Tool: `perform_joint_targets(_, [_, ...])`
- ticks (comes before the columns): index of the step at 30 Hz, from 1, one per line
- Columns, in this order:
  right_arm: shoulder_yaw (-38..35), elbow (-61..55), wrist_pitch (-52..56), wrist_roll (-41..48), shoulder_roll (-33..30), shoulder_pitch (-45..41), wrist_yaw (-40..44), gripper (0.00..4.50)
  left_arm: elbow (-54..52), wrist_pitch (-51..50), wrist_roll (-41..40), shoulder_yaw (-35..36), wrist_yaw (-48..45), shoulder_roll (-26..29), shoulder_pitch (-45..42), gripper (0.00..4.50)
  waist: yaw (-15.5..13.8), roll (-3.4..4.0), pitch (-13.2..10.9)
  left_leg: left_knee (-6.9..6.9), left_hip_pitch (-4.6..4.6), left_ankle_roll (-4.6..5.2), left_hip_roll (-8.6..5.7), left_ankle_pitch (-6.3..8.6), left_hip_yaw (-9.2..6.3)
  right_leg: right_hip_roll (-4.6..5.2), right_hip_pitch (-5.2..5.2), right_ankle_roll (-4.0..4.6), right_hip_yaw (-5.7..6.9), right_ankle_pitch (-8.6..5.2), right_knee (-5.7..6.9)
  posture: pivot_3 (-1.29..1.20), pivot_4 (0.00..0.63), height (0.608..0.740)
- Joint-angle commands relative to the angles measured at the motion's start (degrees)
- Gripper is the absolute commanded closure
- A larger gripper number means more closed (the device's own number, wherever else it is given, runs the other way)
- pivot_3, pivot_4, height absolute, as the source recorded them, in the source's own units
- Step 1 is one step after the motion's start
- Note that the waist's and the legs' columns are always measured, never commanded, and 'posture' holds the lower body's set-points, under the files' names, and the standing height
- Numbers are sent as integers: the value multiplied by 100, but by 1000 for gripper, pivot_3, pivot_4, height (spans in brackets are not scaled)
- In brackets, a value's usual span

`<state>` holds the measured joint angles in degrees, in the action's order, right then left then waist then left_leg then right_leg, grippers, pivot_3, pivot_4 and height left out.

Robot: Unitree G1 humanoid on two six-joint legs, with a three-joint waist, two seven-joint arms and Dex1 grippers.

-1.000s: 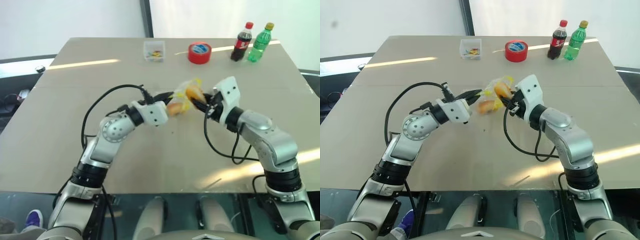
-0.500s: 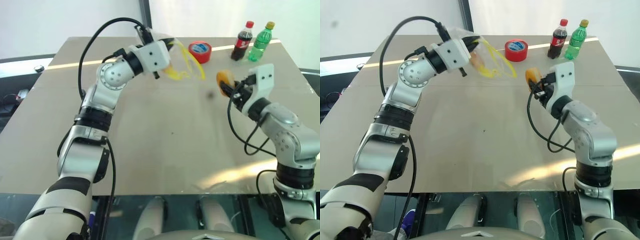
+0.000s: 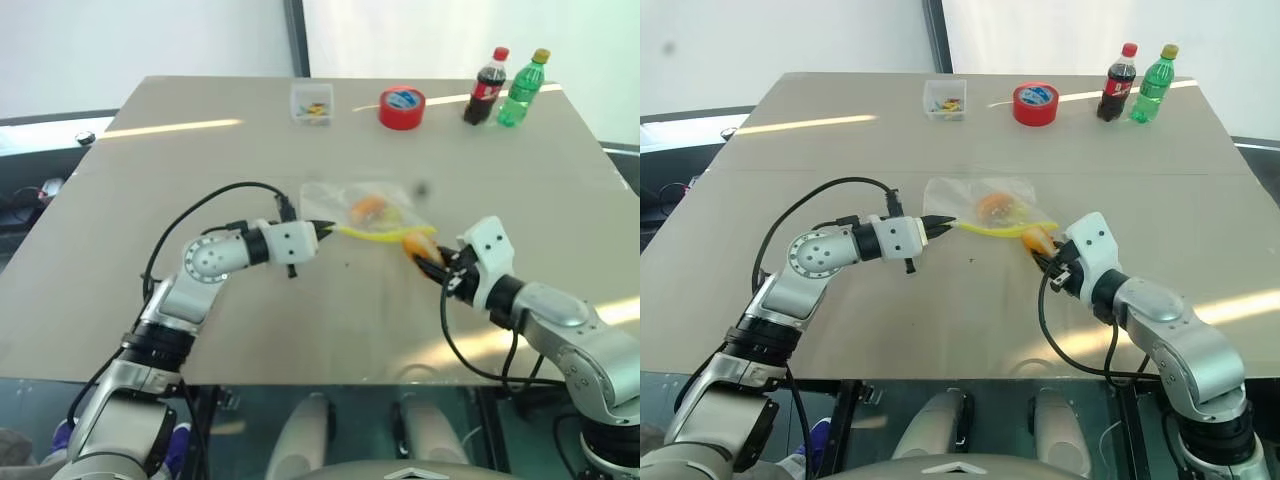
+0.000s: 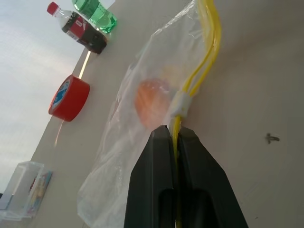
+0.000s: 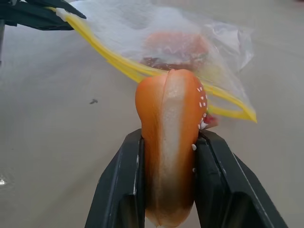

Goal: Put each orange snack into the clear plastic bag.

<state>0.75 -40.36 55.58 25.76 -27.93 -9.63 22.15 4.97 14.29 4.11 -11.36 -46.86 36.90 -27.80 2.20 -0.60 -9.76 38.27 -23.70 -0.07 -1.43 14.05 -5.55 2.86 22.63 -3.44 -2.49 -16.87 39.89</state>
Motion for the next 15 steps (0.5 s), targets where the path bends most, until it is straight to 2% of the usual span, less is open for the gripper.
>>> perform_joint_targets(1, [103, -71, -212, -84, 87, -87, -79, 3210, -562, -406, -241, 226, -85, 60, 11, 4500, 5, 0, 0, 0, 0, 0, 0, 0, -1, -2, 0, 0, 1, 0, 1, 0, 150, 740])
perform_joint_targets(11, [472, 767, -403, -475, 452, -733, -294, 3210, -955, -436, -259, 222, -160, 85, 122, 4500, 13, 0, 0, -1, 1, -1, 0, 0, 2, -3, 1, 0, -3, 0, -1, 0, 150, 740])
perform_joint_targets(15, [329, 992, -312, -293, 791, -924, -308, 3210, -967, -392, -246, 221, -157, 61, 131, 4500, 11, 0, 0, -1, 1, -1, 0, 0, 1, -2, 1, 0, -2, 0, -1, 0, 150, 740])
